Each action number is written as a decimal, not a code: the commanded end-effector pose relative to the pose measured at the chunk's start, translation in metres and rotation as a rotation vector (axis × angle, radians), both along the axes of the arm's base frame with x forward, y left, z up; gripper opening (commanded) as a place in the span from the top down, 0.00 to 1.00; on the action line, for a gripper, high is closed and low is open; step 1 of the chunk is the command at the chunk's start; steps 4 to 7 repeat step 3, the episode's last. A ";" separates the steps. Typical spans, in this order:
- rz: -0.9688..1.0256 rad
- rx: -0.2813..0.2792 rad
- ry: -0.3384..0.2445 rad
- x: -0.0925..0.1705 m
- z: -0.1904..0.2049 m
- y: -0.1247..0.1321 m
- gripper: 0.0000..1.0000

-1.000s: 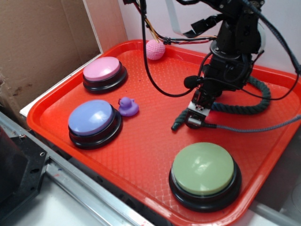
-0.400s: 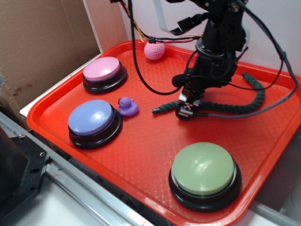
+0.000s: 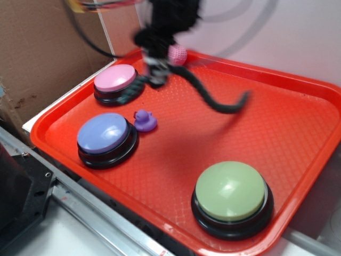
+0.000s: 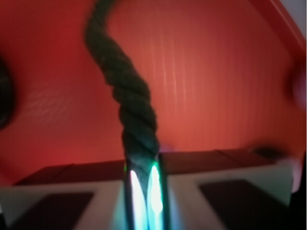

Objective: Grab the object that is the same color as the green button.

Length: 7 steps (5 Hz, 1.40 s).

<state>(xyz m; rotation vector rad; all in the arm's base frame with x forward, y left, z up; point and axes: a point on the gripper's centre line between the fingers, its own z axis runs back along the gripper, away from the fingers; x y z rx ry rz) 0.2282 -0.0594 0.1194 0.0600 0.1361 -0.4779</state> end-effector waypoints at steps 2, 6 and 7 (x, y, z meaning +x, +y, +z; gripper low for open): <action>0.484 -0.025 -0.181 -0.089 0.146 -0.013 1.00; 0.463 0.013 -0.186 -0.089 0.195 -0.015 1.00; 0.463 0.013 -0.186 -0.089 0.195 -0.015 1.00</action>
